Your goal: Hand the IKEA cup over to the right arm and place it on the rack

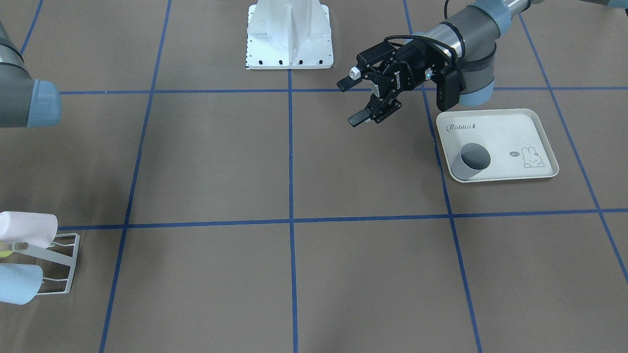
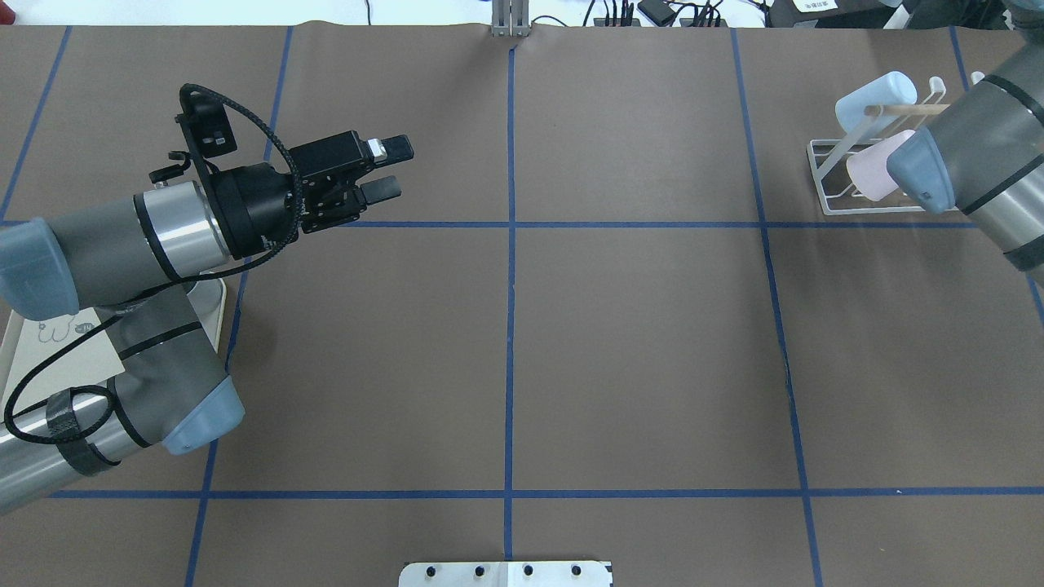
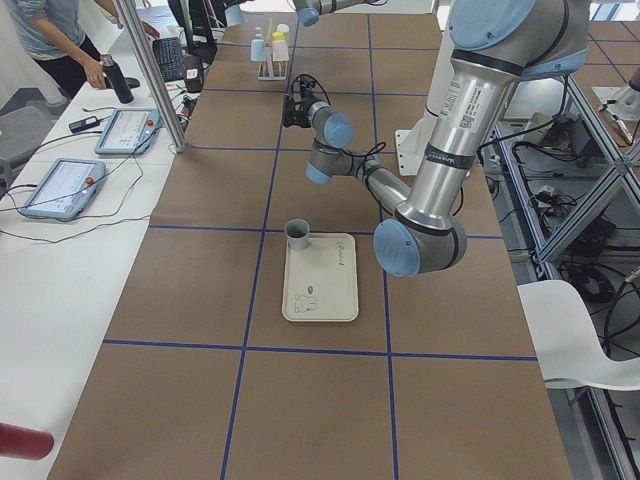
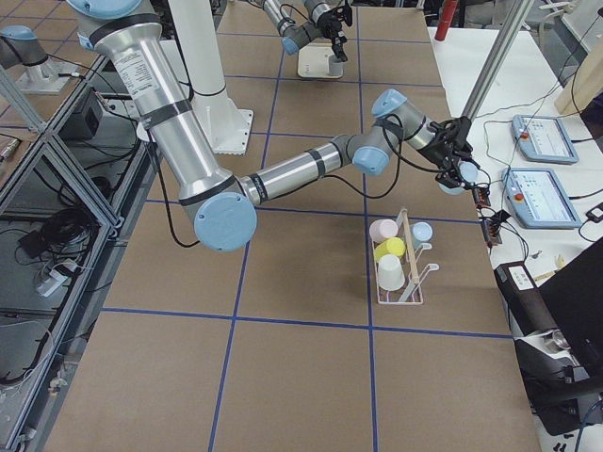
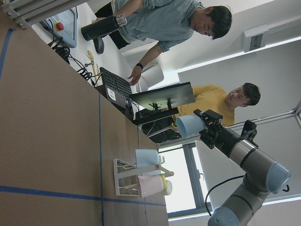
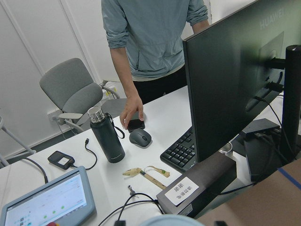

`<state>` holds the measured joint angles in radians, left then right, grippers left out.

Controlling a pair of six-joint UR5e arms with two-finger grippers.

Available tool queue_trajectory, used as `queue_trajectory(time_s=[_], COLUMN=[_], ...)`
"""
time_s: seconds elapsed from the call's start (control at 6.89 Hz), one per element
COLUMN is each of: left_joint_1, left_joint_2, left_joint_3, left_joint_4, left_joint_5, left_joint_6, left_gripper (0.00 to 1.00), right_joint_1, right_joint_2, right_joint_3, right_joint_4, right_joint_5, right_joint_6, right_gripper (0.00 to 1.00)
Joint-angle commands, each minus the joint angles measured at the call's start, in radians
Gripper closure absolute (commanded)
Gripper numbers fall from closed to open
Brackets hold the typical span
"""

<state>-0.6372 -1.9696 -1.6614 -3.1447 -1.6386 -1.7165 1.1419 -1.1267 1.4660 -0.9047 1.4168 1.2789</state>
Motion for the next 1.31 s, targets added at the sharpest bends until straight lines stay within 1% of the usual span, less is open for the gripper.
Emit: queue_trajectory(time_s=[0.0,0.58,0.73,1.16], left_joint_1=[0.007,0.008,0.008,0.010], left_joint_2=[0.001,0.000,0.000,0.000], left_joint_3=[0.002,0.002,0.002,0.003], left_joint_4=[0.000,0.011,0.011,0.011], left_joint_5=[0.034,0.036,0.036,0.036], left_joint_6=[0.000,0.000,0.000,0.000], left_gripper=[0.00,0.00,0.00,0.00], right_joint_1=[0.004,0.004,0.002,0.001], right_joint_2=[-0.089,-0.172,-0.201,-0.180], right_joint_3=[-0.046,-0.046,-0.047,-0.081], right_joint_4=[0.133,0.154,0.206,0.210], right_joint_5=[-0.006,-0.002,-0.005,-0.032], right_joint_6=[-0.116,-0.156,-0.183,-0.196], right_gripper=[1.00,1.00,1.00,1.00])
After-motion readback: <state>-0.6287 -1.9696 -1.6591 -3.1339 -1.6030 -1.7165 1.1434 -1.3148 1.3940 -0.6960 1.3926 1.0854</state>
